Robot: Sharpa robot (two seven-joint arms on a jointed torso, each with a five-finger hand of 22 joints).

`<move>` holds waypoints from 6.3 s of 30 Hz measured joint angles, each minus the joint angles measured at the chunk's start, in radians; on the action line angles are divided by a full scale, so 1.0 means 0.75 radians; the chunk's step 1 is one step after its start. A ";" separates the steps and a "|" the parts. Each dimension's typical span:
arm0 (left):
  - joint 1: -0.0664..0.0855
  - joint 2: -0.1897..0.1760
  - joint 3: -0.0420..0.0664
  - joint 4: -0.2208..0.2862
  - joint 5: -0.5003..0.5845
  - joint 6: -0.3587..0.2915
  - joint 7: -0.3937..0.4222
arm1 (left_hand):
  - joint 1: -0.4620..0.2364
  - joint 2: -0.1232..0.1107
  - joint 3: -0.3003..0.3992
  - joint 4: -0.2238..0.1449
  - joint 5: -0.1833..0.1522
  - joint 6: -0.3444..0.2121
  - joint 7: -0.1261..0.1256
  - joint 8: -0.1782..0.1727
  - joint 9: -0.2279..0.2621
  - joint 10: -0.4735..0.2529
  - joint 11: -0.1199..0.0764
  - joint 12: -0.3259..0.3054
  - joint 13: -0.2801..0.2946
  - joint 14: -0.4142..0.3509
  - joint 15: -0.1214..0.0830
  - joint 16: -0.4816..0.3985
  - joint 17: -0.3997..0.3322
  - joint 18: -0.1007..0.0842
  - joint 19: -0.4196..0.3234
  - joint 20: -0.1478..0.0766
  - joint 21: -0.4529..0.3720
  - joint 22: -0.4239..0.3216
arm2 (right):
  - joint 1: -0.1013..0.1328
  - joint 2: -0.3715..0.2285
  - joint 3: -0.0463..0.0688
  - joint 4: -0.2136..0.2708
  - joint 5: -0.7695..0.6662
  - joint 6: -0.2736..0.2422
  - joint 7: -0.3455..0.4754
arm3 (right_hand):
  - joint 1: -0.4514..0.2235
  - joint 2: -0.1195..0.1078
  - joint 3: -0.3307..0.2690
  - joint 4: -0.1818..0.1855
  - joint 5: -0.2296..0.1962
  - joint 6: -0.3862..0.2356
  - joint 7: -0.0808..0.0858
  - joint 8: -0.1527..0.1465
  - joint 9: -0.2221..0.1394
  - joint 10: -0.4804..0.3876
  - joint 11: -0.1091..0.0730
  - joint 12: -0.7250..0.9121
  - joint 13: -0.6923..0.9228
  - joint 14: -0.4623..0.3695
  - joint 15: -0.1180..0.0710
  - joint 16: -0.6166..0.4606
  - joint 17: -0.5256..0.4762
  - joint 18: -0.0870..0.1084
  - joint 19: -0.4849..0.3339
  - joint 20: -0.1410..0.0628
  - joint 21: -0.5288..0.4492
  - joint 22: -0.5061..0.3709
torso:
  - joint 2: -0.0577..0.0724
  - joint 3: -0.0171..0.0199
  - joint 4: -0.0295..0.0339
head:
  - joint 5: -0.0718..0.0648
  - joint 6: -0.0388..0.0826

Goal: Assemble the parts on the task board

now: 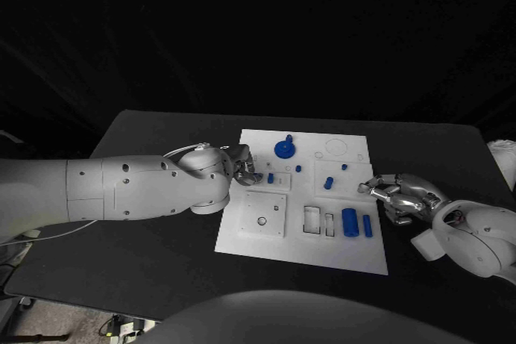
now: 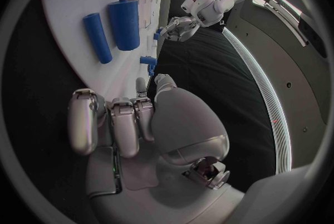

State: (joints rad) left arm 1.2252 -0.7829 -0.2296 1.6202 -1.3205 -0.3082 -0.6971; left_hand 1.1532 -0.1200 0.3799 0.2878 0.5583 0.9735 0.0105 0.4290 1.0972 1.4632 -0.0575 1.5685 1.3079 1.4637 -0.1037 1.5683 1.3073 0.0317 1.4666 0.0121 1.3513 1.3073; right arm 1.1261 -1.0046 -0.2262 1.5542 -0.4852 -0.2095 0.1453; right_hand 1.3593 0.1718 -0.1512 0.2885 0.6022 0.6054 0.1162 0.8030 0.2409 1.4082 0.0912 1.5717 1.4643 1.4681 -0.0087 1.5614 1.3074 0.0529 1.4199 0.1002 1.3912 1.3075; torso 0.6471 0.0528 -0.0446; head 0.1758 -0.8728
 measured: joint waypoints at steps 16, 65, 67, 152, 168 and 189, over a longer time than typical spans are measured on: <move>-0.007 0.001 0.001 -0.016 -0.001 0.005 0.000 | -0.005 -0.005 0.013 0.002 -0.063 0.000 0.000 0.000 0.000 0.000 0.000 0.000 0.000 0.000 0.000 0.000 0.001 0.000 0.000 0.000 -0.005 0.000 | -0.002 -0.001 0.000 0.000 0.000 0.000 0.000 | 0.000 0.000 0.001 -0.001 0.000 0.000 0.000 0.000 0.000 0.000 0.000 0.000 0.000 0.000 0.000 0.000 0.000 0.000 0.000 0.000 0.000 0.000 | 0.000 0.0001 0.0000 | 0.000 0.000; -0.013 -0.001 0.000 -0.017 0.006 -0.001 0.025 | -0.154 -0.014 -0.137 0.007 -0.190 -0.019 0.019 -0.027 -0.053 0.005 0.014 0.000 0.000 0.005 0.005 0.000 0.000 0.000 0.000 0.000 -0.010 0.000 | -0.006 0.000 0.000 -0.001 0.000 0.001 -0.001 | 0.008 -0.007 0.015 -0.007 0.006 0.000 0.000 0.000 0.000 0.000 0.000 -0.002 0.000 0.003 0.003 0.000 0.001 0.000 -0.005 0.005 -0.005 0.000 | 0.000 -0.0001 0.0000 | 0.000 0.000; -0.013 -0.002 0.000 -0.017 0.006 -0.001 0.025 | -0.154 -0.014 -0.144 0.007 -0.164 -0.019 0.019 -0.031 -0.054 0.005 0.014 0.000 0.000 0.005 0.005 0.000 0.000 0.000 0.000 0.000 -0.010 0.000 | -0.006 0.000 0.000 -0.001 0.000 0.001 -0.001 | 0.008 -0.007 0.015 -0.007 0.006 0.000 0.000 0.000 0.000 0.000 0.000 -0.002 0.000 0.003 0.003 0.000 0.001 0.000 -0.005 0.005 -0.005 0.000 | 0.000 -0.0001 0.0000 | 0.000 0.000; 0.247 0.163 0.002 -0.222 0.151 0.703 0.139 | -0.259 -0.153 0.398 0.002 -0.545 -0.073 0.021 0.047 -0.021 0.005 0.024 0.000 0.000 0.005 0.024 0.000 0.001 0.000 0.000 0.019 0.139 0.000 | -0.011 0.018 0.000 -0.011 0.000 0.000 0.001 | 0.025 -0.011 0.029 -0.007 0.016 0.000 0.000 0.000 0.000 0.000 0.000 0.001 0.004 -0.002 0.003 0.000 0.001 0.000 -0.010 0.000 -0.005 0.001 | 0.001 -0.0003 0.0006 | -0.010 0.000; 0.212 0.177 0.002 -0.243 0.151 0.705 0.139 | -0.225 -0.167 0.436 -0.009 -0.539 -0.073 0.021 0.034 -0.021 0.005 0.024 0.000 0.000 0.005 0.024 0.000 0.000 0.000 0.000 0.019 0.138 0.000 | -0.013 0.014 0.000 -0.009 0.000 -0.001 0.009 | 0.025 -0.011 0.033 -0.004 0.016 0.000 0.000 0.000 0.000 0.000 0.000 0.002 0.004 0.000 0.005 0.000 0.001 0.000 -0.010 0.000 -0.005 0.000 | 0.000 -0.0005 0.0000 | -0.007 0.000; 0.197 0.178 0.002 -0.249 0.149 0.689 0.126 | -0.212 -0.166 0.447 -0.013 -0.539 -0.074 0.021 0.034 -0.020 0.005 0.024 0.000 0.000 0.005 0.024 0.000 0.000 0.000 0.000 0.019 0.138 0.000 | -0.015 -0.007 0.000 0.002 0.009 -0.027 0.062 | -0.092 -0.011 0.025 0.004 0.005 0.029 -0.005 -0.008 -0.006 0.019 -0.005 0.004 -0.045 -0.003 0.002 0.008 0.000 0.000 0.041 0.000 0.048 0.000 | 0.000 -0.0008 -0.0006 | -0.006 0.000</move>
State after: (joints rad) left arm 1.3726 -0.6495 -0.2284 1.4332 -1.2086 0.2089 -0.6029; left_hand 0.9946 -0.2447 0.7151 0.2781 0.1538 0.9184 0.0265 0.4542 1.0821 1.4668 -0.0396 1.5685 1.3078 1.4676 -0.0859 1.5683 1.3074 0.0318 1.4666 0.0265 1.4551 1.3073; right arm 1.1149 -1.0097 -0.2262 1.5559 -0.4787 -0.2301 0.1915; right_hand 1.2903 0.1638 -0.1322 0.2914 0.6062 0.6275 0.1122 0.7968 0.2362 1.4224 0.0872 1.5746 1.4305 1.4662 -0.0074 1.5674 1.3076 0.0528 1.4506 0.0998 1.4276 1.3075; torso 0.6469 0.0523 -0.0451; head 0.1713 -0.8728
